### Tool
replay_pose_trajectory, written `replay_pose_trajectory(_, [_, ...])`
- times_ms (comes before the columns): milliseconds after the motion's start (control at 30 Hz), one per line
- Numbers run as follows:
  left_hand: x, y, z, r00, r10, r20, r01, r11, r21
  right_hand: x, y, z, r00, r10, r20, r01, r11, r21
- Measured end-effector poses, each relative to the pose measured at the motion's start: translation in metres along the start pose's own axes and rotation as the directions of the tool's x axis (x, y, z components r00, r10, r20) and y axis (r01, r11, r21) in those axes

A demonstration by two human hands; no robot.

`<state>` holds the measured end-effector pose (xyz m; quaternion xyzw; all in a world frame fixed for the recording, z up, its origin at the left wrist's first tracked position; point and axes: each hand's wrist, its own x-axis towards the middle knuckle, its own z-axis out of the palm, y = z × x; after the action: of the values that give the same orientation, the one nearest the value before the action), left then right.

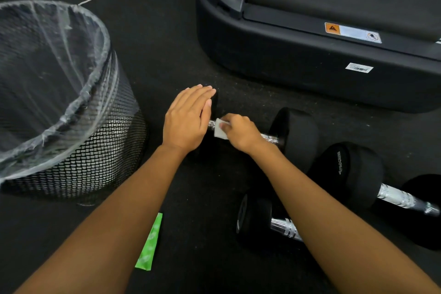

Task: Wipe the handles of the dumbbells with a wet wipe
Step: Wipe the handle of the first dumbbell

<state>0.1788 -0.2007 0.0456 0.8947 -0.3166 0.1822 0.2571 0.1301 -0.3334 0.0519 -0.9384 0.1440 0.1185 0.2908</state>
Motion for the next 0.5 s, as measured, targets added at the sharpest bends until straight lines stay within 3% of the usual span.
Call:
replay_pose_trajectory(233, [-0.002,0.0,0.0,1.0,0.004,-0.01,-0.004,1.0,-0.001,-0.011,0.012,0.019,0.949,-0.215,-0.231,0.193,0.975,-0.115])
replay_pose_trajectory(367, [-0.002,0.0,0.0,1.0,0.008,-0.018,-0.008,1.0,-0.017,-0.018,0.024,0.025,0.913,-0.203,-0.354,0.191,0.979,-0.069])
replay_pose_trajectory(500, [-0.001,0.0,0.0,1.0,0.007,-0.011,-0.007,1.0,-0.009,-0.01,0.002,0.033,0.869,-0.302,-0.391,0.243,0.951,-0.193])
